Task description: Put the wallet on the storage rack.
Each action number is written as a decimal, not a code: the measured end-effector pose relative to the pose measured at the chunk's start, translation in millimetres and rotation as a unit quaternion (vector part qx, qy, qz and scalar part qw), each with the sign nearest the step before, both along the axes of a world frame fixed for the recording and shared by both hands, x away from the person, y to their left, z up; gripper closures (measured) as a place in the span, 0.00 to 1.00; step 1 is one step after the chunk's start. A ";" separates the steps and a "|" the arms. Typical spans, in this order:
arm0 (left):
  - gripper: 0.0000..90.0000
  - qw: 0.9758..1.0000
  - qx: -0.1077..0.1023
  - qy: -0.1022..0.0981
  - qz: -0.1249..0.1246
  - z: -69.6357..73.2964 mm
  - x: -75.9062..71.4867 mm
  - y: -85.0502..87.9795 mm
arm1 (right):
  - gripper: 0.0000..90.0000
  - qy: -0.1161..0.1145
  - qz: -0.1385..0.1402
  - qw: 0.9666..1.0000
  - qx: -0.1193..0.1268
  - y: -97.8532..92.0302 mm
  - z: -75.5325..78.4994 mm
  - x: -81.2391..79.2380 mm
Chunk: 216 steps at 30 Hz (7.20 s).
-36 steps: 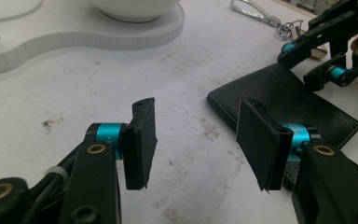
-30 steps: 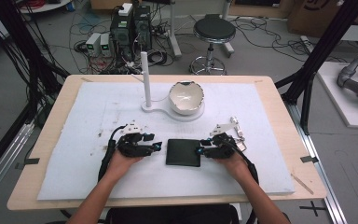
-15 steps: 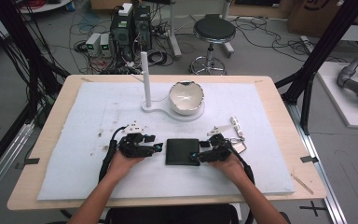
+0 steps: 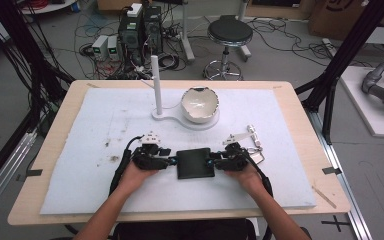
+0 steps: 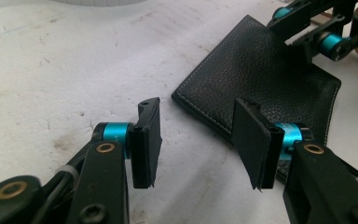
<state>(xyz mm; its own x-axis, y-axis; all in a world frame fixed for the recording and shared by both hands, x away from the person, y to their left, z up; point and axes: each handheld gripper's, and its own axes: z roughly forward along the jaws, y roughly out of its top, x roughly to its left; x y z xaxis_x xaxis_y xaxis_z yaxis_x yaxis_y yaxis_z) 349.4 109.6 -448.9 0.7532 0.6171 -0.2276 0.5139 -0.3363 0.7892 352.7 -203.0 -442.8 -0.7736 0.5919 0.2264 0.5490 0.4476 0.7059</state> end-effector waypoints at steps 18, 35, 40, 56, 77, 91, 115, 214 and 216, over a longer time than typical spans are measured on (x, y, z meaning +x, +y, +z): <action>0.46 0.999 -0.051 -0.003 -0.014 1.0 7.6 4.1 | 0.96 -0.065 0.041 0.997 0.029 -6.1 15.2 -7.2; 0.71 0.990 -0.114 0.041 -0.067 0.0 12.9 4.7 | 0.96 -0.099 0.073 0.991 0.046 -6.7 22.0 -9.2; 0.87 0.986 -0.139 0.017 -0.089 7.6 7.8 7.2 | 0.95 -0.086 0.069 0.993 0.034 -8.2 18.4 -6.2; 0.88 0.978 -0.156 -0.040 -0.135 21.3 0.3 9.8 | 0.77 0.011 0.112 0.991 0.072 -7.8 3.4 4.9; 0.87 0.968 -0.170 -0.043 -0.179 29.1 -1.4 5.0 | 0.57 -0.056 0.133 0.986 0.086 -8.9 23.4 -3.1; 0.86 0.957 -0.210 -0.048 -0.194 31.6 -1.2 10.0 | 0.82 -0.039 0.179 0.974 0.129 -9.7 23.7 -1.9; 0.31 0.980 -0.134 -0.102 0.107 50.1 9.4 103.2 | 0.88 -0.203 0.114 0.973 -0.001 -15.7 98.2 16.6; 0.24 0.975 -0.147 -0.092 0.137 38.4 11.5 117.8 | 0.44 -0.240 -0.075 0.966 -0.054 -43.3 117.7 62.8; 0.24 0.974 -0.151 -0.093 0.139 38.0 11.4 117.4 | 0.42 -0.243 -0.095 0.963 -0.062 -55.3 113.7 52.9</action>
